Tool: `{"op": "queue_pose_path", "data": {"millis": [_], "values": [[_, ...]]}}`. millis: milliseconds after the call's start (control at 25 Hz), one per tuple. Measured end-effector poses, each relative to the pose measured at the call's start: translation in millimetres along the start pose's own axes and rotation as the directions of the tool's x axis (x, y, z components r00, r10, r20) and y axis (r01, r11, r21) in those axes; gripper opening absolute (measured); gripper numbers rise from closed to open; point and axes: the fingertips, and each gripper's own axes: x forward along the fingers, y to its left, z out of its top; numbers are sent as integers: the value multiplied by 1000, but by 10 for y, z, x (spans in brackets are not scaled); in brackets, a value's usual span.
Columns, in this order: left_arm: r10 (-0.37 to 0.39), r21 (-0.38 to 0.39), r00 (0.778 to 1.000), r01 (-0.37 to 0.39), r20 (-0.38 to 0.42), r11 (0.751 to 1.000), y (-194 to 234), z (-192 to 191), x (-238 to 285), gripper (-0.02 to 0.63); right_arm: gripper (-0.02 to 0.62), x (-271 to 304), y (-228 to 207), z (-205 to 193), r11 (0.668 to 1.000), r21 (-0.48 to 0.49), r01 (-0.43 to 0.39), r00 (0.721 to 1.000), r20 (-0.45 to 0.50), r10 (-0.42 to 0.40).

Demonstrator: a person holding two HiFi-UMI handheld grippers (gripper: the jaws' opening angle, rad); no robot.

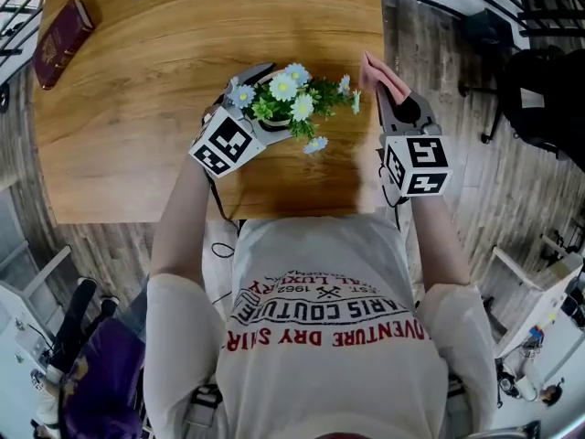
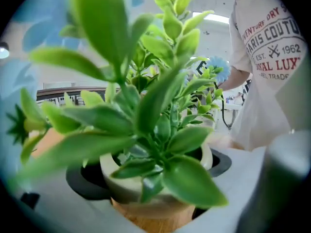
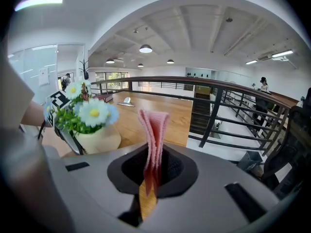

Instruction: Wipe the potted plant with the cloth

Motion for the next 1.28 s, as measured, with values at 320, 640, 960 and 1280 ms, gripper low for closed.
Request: {"op": "queue_pose_path", "data": {"millis": [320,640,960,1280], "values": [[45,-90,997,-40,55,995,93,627,-518,557,37,-25,444,114,998,19,-62,998,-19,63],[-25,-106,993,38,118,994,136,1092,-956,557,37,-31,1267,491,969,-96,-226,969,78,233],[-127,-64,987,134,103,989,36,1173,-1190,557,37,-175,1831,775,917,-286,-277,928,169,333],[-221,-41,971,225,87,973,-41,1181,-1395,557,37,-173,2178,852,885,-339,-318,898,190,396]]}}
